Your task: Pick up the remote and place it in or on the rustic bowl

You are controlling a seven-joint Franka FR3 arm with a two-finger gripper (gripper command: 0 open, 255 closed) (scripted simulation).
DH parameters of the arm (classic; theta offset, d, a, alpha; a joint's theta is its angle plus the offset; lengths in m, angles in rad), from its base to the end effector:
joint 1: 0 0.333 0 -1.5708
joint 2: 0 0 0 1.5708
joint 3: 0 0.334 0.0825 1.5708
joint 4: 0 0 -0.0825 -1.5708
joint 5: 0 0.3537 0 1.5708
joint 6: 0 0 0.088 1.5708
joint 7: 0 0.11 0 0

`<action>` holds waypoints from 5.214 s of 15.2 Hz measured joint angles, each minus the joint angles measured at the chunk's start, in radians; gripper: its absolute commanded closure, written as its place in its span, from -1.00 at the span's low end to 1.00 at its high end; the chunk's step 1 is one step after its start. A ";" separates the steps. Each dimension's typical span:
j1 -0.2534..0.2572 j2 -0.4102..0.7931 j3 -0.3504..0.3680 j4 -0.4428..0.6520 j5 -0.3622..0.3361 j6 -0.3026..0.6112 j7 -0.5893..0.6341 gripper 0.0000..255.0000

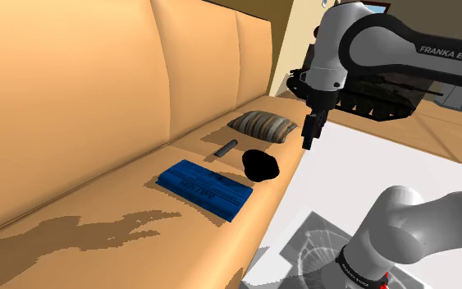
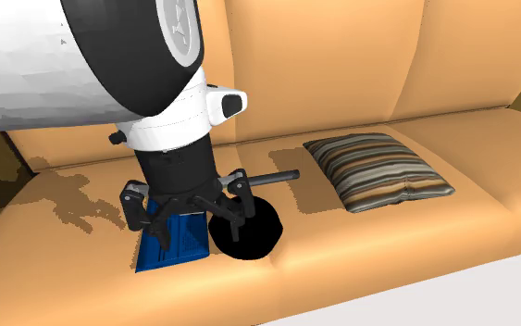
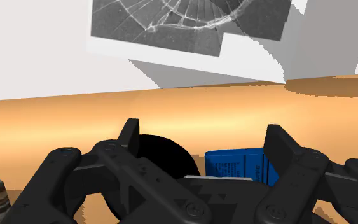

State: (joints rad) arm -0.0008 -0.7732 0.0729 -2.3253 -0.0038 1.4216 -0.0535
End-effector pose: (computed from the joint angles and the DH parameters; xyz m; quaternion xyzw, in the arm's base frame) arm 0.2502 0.0259 0.5976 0.9962 0.0505 -0.0659 0.0272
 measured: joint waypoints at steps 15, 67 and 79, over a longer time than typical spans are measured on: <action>-0.128 0.371 0.200 0.045 0.012 0.378 0.524 -1.00; -0.210 1.373 0.087 0.811 -0.380 0.622 1.501 1.00; -0.210 1.326 0.096 0.874 -0.358 0.508 1.467 1.00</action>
State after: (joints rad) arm -0.2105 0.5525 0.1691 -1.4512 -0.3619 1.9299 1.4134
